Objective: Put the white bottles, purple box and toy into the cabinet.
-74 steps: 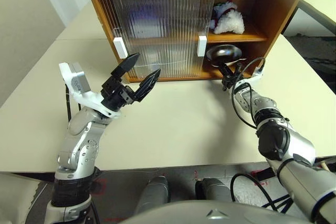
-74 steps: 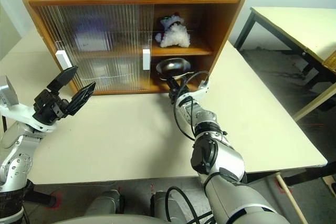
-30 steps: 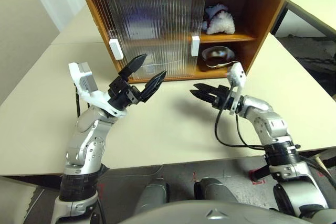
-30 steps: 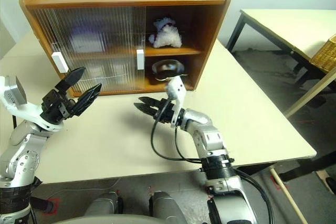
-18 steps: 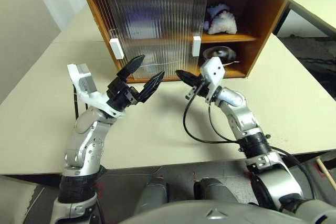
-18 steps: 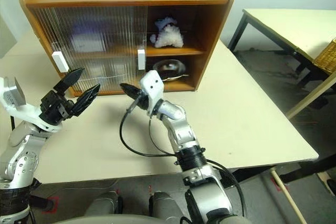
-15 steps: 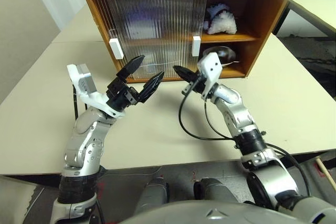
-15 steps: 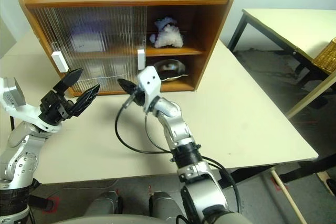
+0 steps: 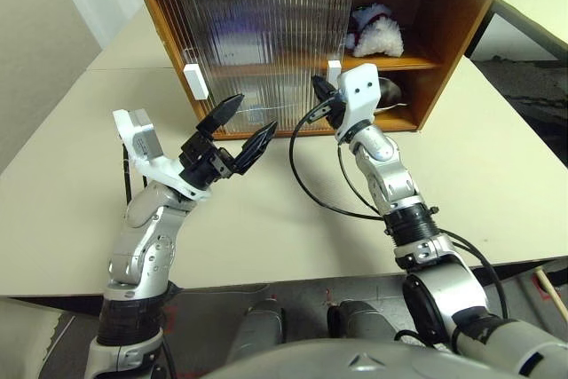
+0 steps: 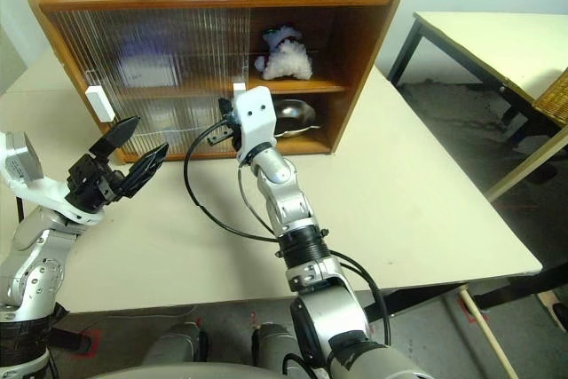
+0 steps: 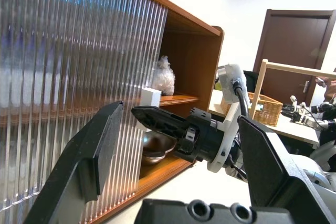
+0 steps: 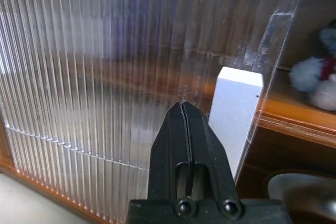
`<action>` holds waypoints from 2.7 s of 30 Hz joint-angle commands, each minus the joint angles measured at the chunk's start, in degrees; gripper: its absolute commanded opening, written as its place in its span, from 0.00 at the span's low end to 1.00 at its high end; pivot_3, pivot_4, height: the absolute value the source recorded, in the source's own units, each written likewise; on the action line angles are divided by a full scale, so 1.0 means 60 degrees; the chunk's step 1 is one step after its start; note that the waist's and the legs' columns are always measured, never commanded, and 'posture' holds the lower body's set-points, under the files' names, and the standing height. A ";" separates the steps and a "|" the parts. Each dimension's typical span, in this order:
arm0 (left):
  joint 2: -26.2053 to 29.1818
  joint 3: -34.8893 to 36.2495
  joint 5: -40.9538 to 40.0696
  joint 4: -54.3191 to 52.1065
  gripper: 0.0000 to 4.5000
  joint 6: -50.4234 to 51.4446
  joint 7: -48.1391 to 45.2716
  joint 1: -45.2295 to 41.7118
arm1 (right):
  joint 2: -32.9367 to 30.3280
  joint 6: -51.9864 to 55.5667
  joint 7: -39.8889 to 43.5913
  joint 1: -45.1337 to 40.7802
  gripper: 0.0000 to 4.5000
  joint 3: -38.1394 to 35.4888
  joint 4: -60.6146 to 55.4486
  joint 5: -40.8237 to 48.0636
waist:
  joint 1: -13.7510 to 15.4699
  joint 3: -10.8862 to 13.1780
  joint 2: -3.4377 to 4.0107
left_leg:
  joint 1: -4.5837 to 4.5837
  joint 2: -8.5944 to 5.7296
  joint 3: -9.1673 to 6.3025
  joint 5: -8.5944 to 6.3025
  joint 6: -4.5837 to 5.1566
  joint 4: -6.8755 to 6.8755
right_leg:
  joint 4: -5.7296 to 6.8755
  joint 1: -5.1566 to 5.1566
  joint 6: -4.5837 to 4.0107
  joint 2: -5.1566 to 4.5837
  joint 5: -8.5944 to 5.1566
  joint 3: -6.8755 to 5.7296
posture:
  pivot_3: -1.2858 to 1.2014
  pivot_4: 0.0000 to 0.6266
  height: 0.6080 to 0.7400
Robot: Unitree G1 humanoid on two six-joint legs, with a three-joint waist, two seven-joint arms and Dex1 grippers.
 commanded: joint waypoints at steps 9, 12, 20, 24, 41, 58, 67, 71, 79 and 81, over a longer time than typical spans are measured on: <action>-0.0057 -0.0072 0.0087 -0.0113 1.00 -0.0046 -0.0053 0.0086 | -0.0222 0.1031 -0.1958 0.0831 0.00 -0.0092 -0.1799 -0.1426 | 0.0006 0.0000 0.0000 | 0.0001 0.0003 0.0000 0.0001 0.0001 0.0000 | 0.0000 0.0002 -0.0008 0.0000 -0.0004 -0.0001 | 0.53 0.09 1.00; -0.0056 -0.0080 0.0081 -0.0062 1.00 -0.0040 -0.0079 0.0034 | -0.0217 0.1377 -0.2416 0.0818 0.00 -0.0367 -0.1910 -0.1447 | 0.0000 0.0000 0.0000 | 0.0001 0.0004 0.0000 0.0001 0.0001 0.0000 | 0.0000 0.0001 -0.0010 0.0000 -0.0002 0.0001 | 0.52 0.09 1.00; -0.0035 -0.0050 0.0055 -0.0001 1.00 -0.0022 -0.0123 -0.0025 | -0.0360 0.1699 -0.3019 0.0776 0.00 -0.0814 -0.1887 -0.1447 | 0.0001 0.0000 0.0000 | 0.0001 0.0003 0.0000 0.0001 0.0001 -0.0001 | 0.0000 0.0001 0.0017 0.0003 -0.0014 0.0003 | 0.52 0.09 1.00; -0.0030 -0.0047 0.0055 0.0009 1.00 -0.0015 -0.0131 -0.0038 | -0.0521 0.1861 -0.3300 0.0727 0.00 -0.1038 -0.1721 -0.1489 | 0.0007 0.0000 0.0000 | 0.0001 0.0003 0.0000 0.0001 0.0001 -0.0001 | -0.0001 0.0002 0.0018 0.0002 -0.0013 0.0003 | 0.52 0.09 1.00; -0.0058 -0.0076 0.0092 0.0078 1.00 -0.0035 -0.0189 -0.0107 | -0.1299 0.1557 -0.4355 0.0437 0.00 -0.1593 -0.1220 -0.1768 | -0.0014 0.0000 0.0000 | 0.0001 0.0008 0.0002 0.0003 0.0005 -0.0016 | -0.0001 -0.0005 0.0088 0.0006 0.0029 0.0005 | 0.52 0.07 1.00; -0.0095 -0.0105 0.0116 0.0349 1.00 -0.0046 -0.0314 -0.0347 | -0.1709 0.1495 -0.5292 0.0471 0.00 -0.1815 -0.1181 -0.2260 | -0.0027 -0.0001 0.0002 | 0.0003 0.0009 0.0002 0.0008 0.0013 -0.0015 | -0.0001 -0.0003 0.0100 0.0006 0.0037 0.0005 | 0.51 0.06 1.00; -0.0167 -0.0110 0.0170 0.0505 1.00 -0.0077 -0.0395 -0.0477 | -0.1704 0.0218 -0.1937 0.0995 0.09 -0.1593 -0.1762 0.0096 | -0.0105 -0.0002 0.0002 | 0.0003 0.0009 0.0003 0.0009 0.0016 -0.0010 | -0.0001 0.0000 0.0111 0.0009 0.0039 0.0005 | 0.51 0.06 1.00; -0.0164 -0.0085 0.0156 0.0471 1.00 -0.0087 -0.0417 -0.0410 | -0.1718 0.0179 0.0016 0.1582 0.38 -0.1584 -0.2584 0.1657 | -0.0145 -0.0004 0.0000 | 0.0003 0.0010 0.0006 0.0011 0.0018 -0.0010 | -0.0003 0.0003 0.0137 0.0021 0.0021 0.0005 | 0.51 0.06 1.00; -0.0136 0.0086 0.0132 0.0427 1.00 -0.0147 -0.0403 -0.0093 | -0.2453 -0.0144 0.1126 0.3344 0.99 -0.1711 -0.3479 0.1686 | -0.0134 -0.0010 -0.0004 | 0.0032 0.0010 0.0005 0.0015 0.0024 0.0052 | -0.0007 0.0072 0.0082 0.0018 0.0006 0.0006 | 0.51 0.05 1.00; -0.0136 0.0242 0.0136 0.0424 1.00 -0.0225 -0.0353 0.0164 | -0.2714 -0.0273 0.1266 0.3827 0.99 -0.1874 -0.3492 0.1734 | -0.0150 -0.0011 -0.0004 | 0.0056 0.0009 0.0004 0.0014 0.0024 0.0063 | -0.0013 0.0105 0.0049 0.0017 -0.0021 0.0009 | 0.51 0.05 1.00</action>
